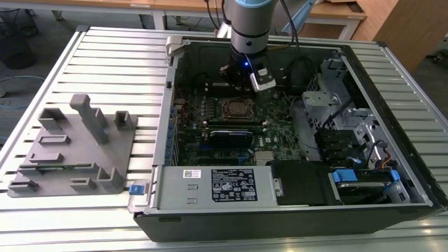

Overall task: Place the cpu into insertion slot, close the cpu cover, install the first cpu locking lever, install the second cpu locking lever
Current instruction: 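Install the first cpu locking lever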

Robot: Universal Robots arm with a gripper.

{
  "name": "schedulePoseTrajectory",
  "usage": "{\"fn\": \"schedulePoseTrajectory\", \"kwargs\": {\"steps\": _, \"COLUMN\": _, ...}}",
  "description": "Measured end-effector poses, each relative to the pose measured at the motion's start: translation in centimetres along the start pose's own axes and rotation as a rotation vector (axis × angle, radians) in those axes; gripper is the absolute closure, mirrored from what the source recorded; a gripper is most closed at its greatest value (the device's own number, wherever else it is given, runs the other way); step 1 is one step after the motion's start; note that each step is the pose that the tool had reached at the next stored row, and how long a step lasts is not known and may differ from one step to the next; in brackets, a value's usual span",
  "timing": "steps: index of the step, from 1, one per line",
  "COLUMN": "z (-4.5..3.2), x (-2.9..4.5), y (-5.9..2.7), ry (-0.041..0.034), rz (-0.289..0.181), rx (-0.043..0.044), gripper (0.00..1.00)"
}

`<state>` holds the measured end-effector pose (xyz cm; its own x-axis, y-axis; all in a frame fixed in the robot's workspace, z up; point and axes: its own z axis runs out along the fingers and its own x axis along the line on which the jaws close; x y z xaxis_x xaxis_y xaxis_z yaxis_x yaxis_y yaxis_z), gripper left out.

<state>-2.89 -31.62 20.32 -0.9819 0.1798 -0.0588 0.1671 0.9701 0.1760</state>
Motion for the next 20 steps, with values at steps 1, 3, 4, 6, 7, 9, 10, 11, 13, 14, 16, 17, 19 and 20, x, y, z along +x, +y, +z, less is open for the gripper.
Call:
{"fn": "schedulePoseTrajectory", "kwargs": {"steps": 1, "z": -0.13, "x": 0.0, "y": 0.06, "ry": -0.0001, "rz": 0.001, "rx": 0.0, "gripper": 0.89}}
{"fn": "schedulePoseTrajectory", "kwargs": {"steps": 3, "z": -0.21, "x": -0.01, "y": 0.12, "ry": -0.0005, "rz": 0.003, "rx": 0.0001, "gripper": 0.89}}
{"fn": "schedulePoseTrajectory", "kwargs": {"steps": 4, "z": -0.21, "x": -0.01, "y": 0.12, "ry": -0.0011, "rz": 0.005, "rx": 0.0002, "gripper": 0.89}}
{"fn": "schedulePoseTrajectory", "kwargs": {"steps": 6, "z": -0.22, "x": 0.01, "y": 0.12, "ry": -0.0026, "rz": 0.01, "rx": 0.0005, "gripper": 0.89}}
{"fn": "schedulePoseTrajectory", "kwargs": {"steps": 7, "z": -0.22, "x": 0.05, "y": 0.11, "ry": -0.0041, "rz": 0.012, "rx": 0.0012, "gripper": 0.89}}
{"fn": "schedulePoseTrajectory", "kwargs": {"steps": 9, "z": -0.2, "x": 0.17, "y": 0.09, "ry": -0.0093, "rz": 0.015, "rx": 0.0057, "gripper": 0.89}}
{"fn": "schedulePoseTrajectory", "kwargs": {"steps": 10, "z": -0.2, "x": 0.25, "y": 0.08, "ry": -0.013, "rz": 0.016, "rx": 0.0108, "gripper": 0.89}}
{"fn": "schedulePoseTrajectory", "kwargs": {"steps": 11, "z": -0.2, "x": 0.32, "y": 0.06, "ry": -0.0176, "rz": 0.017, "rx": 0.0171, "gripper": 0.89}}
{"fn": "schedulePoseTrajectory", "kwargs": {"steps": 13, "z": -0.15, "x": 0.47, "y": 0.02, "ry": -0.0277, "rz": 0.02, "rx": 0.026, "gripper": 0.89}}
{"fn": "schedulePoseTrajectory", "kwargs": {"steps": 14, "z": -0.15, "x": 0.54, "y": 0.01, "ry": -0.0309, "rz": 0.022, "rx": 0.0264, "gripper": 0.89}}
{"fn": "schedulePoseTrajectory", "kwargs": {"steps": 16, "z": -0.13, "x": 0.65, "y": 0.06, "ry": -0.0354, "rz": 0.024, "rx": 0.0258, "gripper": 0.89}}
{"fn": "schedulePoseTrajectory", "kwargs": {"steps": 17, "z": -0.12, "x": 0.7, "y": 0.1, "ry": -0.0373, "rz": 0.025, "rx": 0.0255, "gripper": 0.89}}
{"fn": "schedulePoseTrajectory", "kwargs": {"steps": 19, "z": -0.11, "x": 0.78, "y": 0.22, "ry": -0.0411, "rz": 0.028, "rx": 0.0252, "gripper": 0.89}}
{"fn": "schedulePoseTrajectory", "kwargs": {"steps": 20, "z": -0.1, "x": 0.81, "y": 0.28, "ry": -0.0427, "rz": 0.03, "rx": 0.025, "gripper": 0.89}}
